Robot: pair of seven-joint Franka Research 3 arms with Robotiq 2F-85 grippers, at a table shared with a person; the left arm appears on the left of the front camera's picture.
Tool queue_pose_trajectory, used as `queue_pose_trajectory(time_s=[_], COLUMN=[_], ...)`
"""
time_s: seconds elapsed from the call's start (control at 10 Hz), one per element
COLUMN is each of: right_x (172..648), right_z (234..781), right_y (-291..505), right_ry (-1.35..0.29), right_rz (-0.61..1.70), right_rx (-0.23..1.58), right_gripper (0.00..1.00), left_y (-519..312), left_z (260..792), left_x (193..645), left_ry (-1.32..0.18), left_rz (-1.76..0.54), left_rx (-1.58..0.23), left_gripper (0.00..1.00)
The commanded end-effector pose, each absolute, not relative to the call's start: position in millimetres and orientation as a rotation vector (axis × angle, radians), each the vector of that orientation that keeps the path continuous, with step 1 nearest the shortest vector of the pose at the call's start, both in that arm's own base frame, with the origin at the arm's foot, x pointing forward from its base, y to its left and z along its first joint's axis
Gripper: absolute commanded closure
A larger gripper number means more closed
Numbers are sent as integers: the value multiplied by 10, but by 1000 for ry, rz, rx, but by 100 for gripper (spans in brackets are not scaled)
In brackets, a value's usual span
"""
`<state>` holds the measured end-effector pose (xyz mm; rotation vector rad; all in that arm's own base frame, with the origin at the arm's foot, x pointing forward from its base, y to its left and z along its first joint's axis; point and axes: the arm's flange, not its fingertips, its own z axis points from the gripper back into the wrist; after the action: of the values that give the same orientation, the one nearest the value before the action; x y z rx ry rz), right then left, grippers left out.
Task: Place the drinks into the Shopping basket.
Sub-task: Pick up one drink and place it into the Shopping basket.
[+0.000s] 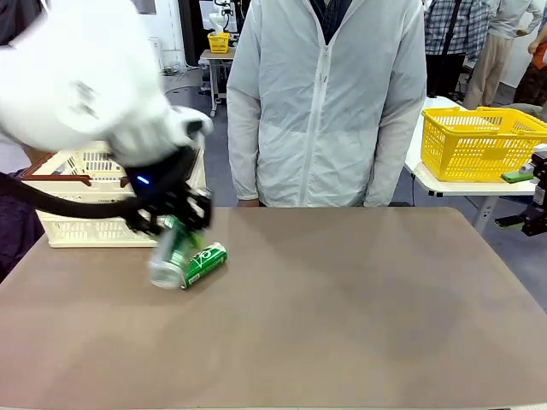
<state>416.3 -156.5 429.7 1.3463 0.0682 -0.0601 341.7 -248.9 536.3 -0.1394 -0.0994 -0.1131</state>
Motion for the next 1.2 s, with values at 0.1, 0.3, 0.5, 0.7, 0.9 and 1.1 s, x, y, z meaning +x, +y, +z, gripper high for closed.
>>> queue_pose_trajectory(time_s=[0.1, 0.3, 0.5, 0.7, 0.9, 1.1], right_x=[4166, 4166, 4166, 4166, 4166, 4166], right_z=[4338, 4338, 4338, 4338, 4338, 4338], right_y=[-1577, -1577, -1577, -1577, -1577, -1577], right_ry=[86, 86, 86, 86, 86, 86], right_rz=[-70, -70, -70, -70, -70, -70], right_rx=[1322, 1322, 1322, 1322, 1322, 1322], right_gripper=[0, 0, 0, 0, 0, 0], left_y=[-1686, -1369, -1609, -1609, -1621, -1224], left_z=[5631, 5619, 5814, 5814, 5713, 6230], left_x=[3173, 3028, 3153, 3153, 3124, 3783], left_ry=[-290, -352, -273, -273, -274, -199], left_rz=[-197, -96, -180, -180, -178, -341], left_rx=[-104, -196, -99, -99, -98, -89], left_gripper=[100, 100, 100, 100, 100, 100])
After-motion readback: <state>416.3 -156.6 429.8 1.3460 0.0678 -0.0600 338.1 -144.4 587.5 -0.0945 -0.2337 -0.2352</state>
